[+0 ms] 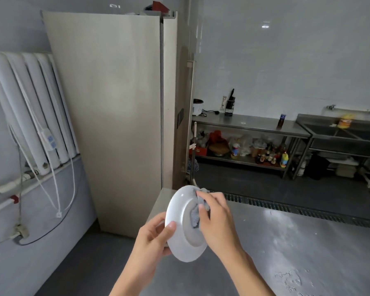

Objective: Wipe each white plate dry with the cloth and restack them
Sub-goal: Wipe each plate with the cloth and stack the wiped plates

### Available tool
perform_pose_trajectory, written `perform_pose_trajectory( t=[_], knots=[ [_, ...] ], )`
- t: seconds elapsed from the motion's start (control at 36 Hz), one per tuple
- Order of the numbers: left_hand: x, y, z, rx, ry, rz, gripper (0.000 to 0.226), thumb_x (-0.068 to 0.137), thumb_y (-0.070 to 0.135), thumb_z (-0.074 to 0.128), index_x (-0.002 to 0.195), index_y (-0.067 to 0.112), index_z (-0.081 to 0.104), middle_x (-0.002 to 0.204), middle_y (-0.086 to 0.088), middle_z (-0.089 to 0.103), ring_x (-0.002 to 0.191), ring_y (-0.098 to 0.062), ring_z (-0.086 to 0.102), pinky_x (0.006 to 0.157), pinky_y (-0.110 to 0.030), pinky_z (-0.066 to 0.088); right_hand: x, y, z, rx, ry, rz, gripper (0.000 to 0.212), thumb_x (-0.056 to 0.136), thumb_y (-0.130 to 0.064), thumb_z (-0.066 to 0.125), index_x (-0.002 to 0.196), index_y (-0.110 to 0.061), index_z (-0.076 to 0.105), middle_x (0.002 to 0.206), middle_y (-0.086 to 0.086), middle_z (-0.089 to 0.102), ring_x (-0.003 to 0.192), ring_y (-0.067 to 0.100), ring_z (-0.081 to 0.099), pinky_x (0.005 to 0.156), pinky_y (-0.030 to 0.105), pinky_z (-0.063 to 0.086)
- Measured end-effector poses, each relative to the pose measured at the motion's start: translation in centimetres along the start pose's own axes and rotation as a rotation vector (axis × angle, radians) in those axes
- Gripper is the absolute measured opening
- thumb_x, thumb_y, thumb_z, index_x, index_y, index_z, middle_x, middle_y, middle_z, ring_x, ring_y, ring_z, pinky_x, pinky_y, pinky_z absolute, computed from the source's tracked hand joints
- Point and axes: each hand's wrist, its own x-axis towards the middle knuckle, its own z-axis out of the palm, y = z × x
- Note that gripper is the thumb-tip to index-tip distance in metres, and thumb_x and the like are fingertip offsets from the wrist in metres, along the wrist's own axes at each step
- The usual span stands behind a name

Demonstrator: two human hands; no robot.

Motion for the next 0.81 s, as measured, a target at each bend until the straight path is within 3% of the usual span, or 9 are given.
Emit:
perform_pose_trajectory(
  t=[0.11,0.28,0.39,0.56,0.69,0.81],
  knots=[
    [0.0,-0.1,0.2,0.020,-0.024,0.006,0.020,0.105,0.025,0.064,0.122,0.027,0.075,0.116,-0.013,0.077,0.105,-0.032,0.076,0.077,-0.035,0.062,-0.3,-1.8,0.6,0.017,-0.044,-0.101,0.040,0.102,-0.016,0.049,0.132,-0.041,0.058,0.114,-0.022,0.038,0.106,-0.002,0.048,0.085,0.020,0.049],
    [0.5,-0.8,0.5,-0.026,0.127,0.062,0.029,0.106,0.010,0.056,0.110,0.028,0.080,0.109,-0.014,0.079,0.096,-0.030,0.078,0.069,-0.037,0.063,-2.5,-2.7,1.8,0.045,-0.221,-0.251,0.043,0.097,-0.004,0.052,0.121,-0.037,0.065,0.119,-0.019,0.041,0.112,0.003,0.050,0.093,0.018,0.046],
    [0.5,-1.3,0.7,-0.087,0.239,0.093,0.030,0.104,0.005,0.059,0.104,0.027,0.080,0.107,-0.013,0.079,0.090,-0.029,0.078,0.064,-0.035,0.062,-3.8,-2.2,2.6,0.122,-0.177,-0.217,0.038,0.099,-0.006,0.052,0.119,-0.037,0.064,0.120,-0.017,0.046,0.114,0.006,0.052,0.096,0.024,0.048],
    [0.4,-1.8,-0.4,-0.204,0.336,0.055,0.017,0.104,0.016,0.061,0.113,0.016,0.075,0.112,-0.018,0.077,0.096,-0.035,0.077,0.070,-0.037,0.064,-5.2,-0.5,2.8,0.032,-0.164,-0.249,0.043,0.092,0.001,0.054,0.110,-0.037,0.063,0.122,-0.020,0.040,0.117,0.002,0.043,0.096,0.016,0.043],
    [0.2,-2.1,-0.8,-0.235,0.343,0.031,0.019,0.103,0.017,0.062,0.118,0.014,0.073,0.115,-0.015,0.076,0.098,-0.030,0.077,0.071,-0.031,0.063,-5.9,1.7,2.8,-0.013,-0.077,-0.216,0.038,0.092,0.003,0.056,0.101,-0.033,0.064,0.121,-0.014,0.043,0.111,0.006,0.047,0.092,0.018,0.044],
    [0.1,-2.3,-1.1,-0.236,0.346,0.013,0.021,0.103,0.019,0.062,0.121,0.016,0.072,0.115,-0.011,0.077,0.094,-0.025,0.077,0.070,-0.030,0.063,-6.3,3.5,3.1,-0.008,-0.030,-0.133,0.039,0.093,0.002,0.054,0.105,-0.033,0.064,0.114,-0.015,0.046,0.106,0.005,0.052,0.087,0.013,0.042]
  ],
)
